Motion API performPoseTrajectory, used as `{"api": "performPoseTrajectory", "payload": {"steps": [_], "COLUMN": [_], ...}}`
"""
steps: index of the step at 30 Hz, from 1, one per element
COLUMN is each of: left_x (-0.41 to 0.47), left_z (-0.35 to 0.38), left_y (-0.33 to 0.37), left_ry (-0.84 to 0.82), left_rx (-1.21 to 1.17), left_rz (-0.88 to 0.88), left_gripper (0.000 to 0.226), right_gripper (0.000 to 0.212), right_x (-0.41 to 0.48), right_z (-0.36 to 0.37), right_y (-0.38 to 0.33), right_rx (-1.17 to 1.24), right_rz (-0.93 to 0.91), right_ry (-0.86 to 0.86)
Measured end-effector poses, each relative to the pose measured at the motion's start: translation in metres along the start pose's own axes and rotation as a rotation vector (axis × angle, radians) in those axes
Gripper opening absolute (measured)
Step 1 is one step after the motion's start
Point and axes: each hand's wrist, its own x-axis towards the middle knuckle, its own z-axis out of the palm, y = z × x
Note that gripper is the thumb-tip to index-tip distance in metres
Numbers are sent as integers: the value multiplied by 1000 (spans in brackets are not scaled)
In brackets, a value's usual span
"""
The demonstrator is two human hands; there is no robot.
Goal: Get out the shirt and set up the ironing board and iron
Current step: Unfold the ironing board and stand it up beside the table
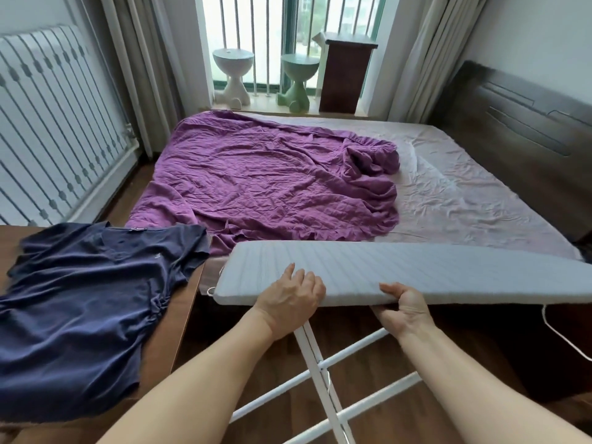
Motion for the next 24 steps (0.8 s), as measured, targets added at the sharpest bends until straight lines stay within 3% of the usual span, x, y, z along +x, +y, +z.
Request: {"api": "performPoseTrajectory", "payload": {"steps": [2, 9, 15, 21, 24], "left_x": [6, 19, 21, 22, 17], "left_z": [-4, -12, -13, -14, -12], "left_y": [-6, -13, -17, -25, -29], "left_ry": [-9, 28, 16, 3, -24], "left_rx": [21, 93, 99, 156, 197], "left_rz": [22, -4, -59, -72, -78], "left_gripper": [26, 27, 29, 24, 23], "right_gripper": [66, 53, 20, 40, 62], "right_x": [5, 18, 18, 31, 36], "right_z": [1, 9, 26, 34, 36], "right_y": [-4, -30, -39, -36, -29], "right_rx": [12, 105, -1, 20, 37], "right_rz": [19, 70, 141, 208, 225], "right_ry": [9, -42, -141, -158, -152]}}
